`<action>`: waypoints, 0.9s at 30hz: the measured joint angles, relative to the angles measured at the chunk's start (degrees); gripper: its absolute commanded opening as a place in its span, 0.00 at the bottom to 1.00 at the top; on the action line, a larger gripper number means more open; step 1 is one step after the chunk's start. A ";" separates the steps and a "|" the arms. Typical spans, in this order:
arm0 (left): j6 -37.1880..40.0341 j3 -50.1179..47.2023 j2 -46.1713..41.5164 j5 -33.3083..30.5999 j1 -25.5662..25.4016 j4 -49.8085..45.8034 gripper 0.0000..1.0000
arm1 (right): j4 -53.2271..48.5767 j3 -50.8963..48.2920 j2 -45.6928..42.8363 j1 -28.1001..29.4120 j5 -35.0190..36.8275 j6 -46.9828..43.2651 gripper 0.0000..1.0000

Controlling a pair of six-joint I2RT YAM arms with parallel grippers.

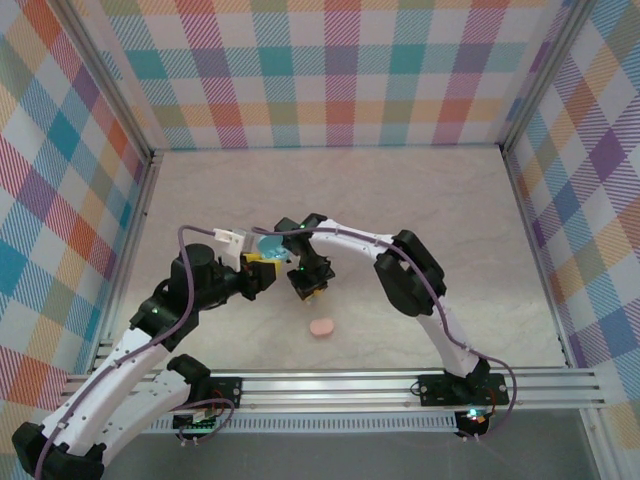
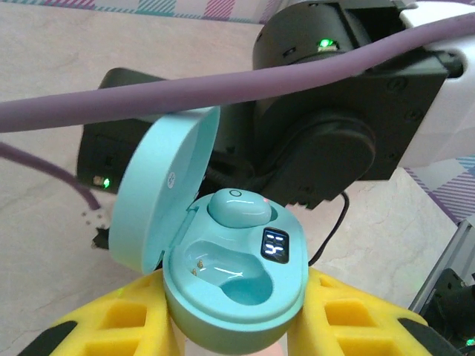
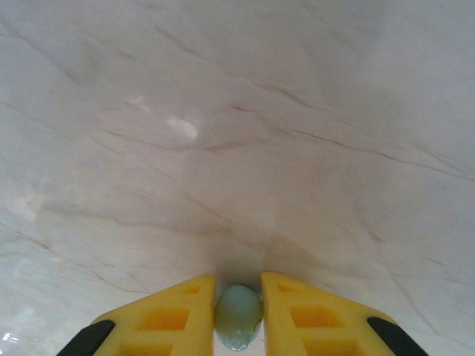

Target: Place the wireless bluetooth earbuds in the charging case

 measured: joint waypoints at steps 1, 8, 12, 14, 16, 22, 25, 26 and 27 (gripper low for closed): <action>-0.02 0.00 0.37 0.11 0.00 0.22 0.00 | -0.02 -0.76 -0.44 -0.66 0.22 -0.44 0.21; 0.02 0.04 3.89 1.33 0.00 2.58 0.00 | 0.07 -8.57 -5.03 -8.04 1.90 -5.09 0.21; 0.24 0.02 5.49 1.88 0.00 2.93 0.00 | 0.31 -12.70 -7.56 -11.28 3.06 -7.61 0.23; 0.50 0.04 6.29 2.27 0.00 3.13 0.00 | 0.61 -14.12 -8.52 -12.55 3.50 -8.35 0.27; 0.94 0.04 7.06 2.47 0.00 3.17 0.00 | 0.83 -14.80 -9.05 -13.35 4.24 -8.74 0.32; 1.57 0.04 8.20 2.89 0.00 4.63 0.00 | 1.73 -15.02 -11.02 -13.55 4.83 -8.85 0.47; 1.60 0.04 8.33 2.91 0.00 5.51 0.00 | 1.81 -15.08 -13.42 -13.57 4.15 -7.85 0.50; 1.62 0.07 8.41 2.97 0.00 5.73 0.00 | 1.90 -15.21 -14.53 -13.68 3.93 -7.15 0.51; 1.66 0.24 8.55 3.17 0.00 5.73 0.00 | 2.19 -15.52 -16.09 -13.88 3.48 -6.47 0.51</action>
